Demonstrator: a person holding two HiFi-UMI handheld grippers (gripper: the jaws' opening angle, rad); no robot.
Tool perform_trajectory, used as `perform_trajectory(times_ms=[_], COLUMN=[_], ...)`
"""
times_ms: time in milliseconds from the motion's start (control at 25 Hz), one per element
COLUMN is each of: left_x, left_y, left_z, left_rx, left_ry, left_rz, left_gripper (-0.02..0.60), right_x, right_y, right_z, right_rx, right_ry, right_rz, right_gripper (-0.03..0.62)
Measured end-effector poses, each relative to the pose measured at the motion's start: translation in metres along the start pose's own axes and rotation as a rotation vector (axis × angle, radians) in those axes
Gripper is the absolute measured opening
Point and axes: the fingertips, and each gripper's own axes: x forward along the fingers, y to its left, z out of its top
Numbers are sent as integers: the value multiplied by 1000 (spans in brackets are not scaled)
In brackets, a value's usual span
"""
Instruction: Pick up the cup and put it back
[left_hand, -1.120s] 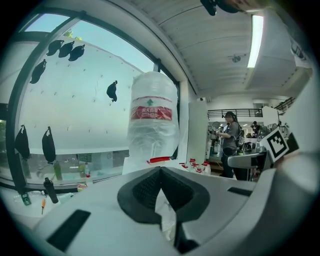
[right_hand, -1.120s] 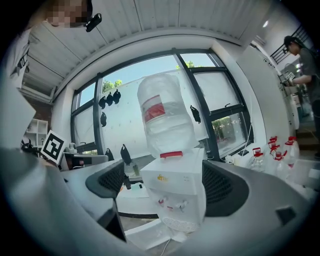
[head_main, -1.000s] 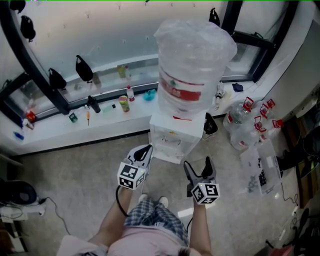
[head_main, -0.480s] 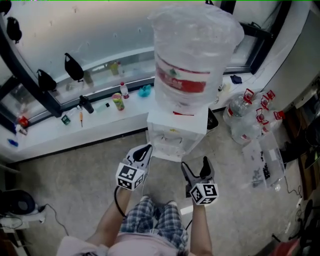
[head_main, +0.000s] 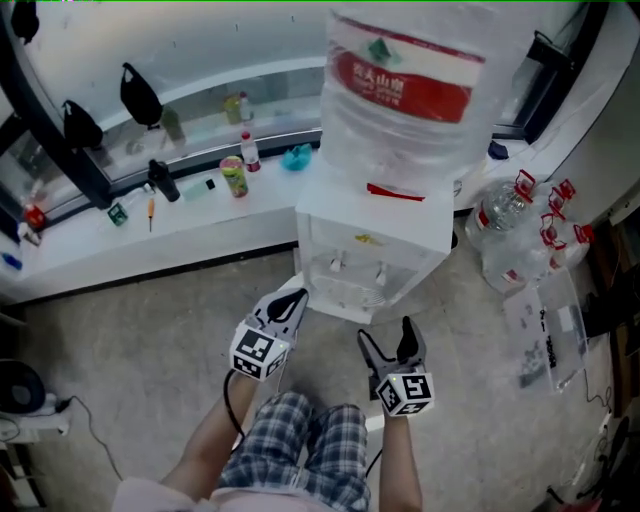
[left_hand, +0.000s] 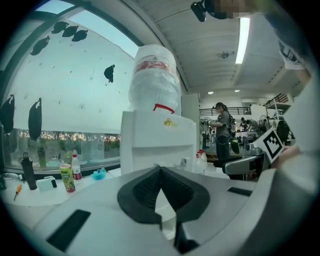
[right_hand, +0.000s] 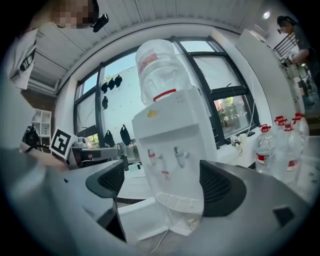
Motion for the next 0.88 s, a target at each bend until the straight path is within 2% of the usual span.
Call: perform_trajectory(times_ms=[280, 440, 720, 880], left_x=[39, 60, 94, 116], left_y=[2, 5, 22, 25], left_z=[-119, -190, -312, -363], left_rx=[17, 26, 63, 86], left_ry=[13, -11, -41, -44], left_rz=[-38, -57, -88, -104], left_gripper=[25, 25, 25, 25], right_x=[30, 49, 93, 112], right_y=[-31, -54, -79, -94], right_z=[-109, -172, -291, -347], right_rx=[-32, -31, -26, -76], right_ry=[21, -1, -26, -14], right_rz=[42, 79, 193, 201], right_gripper=[482, 482, 482, 482])
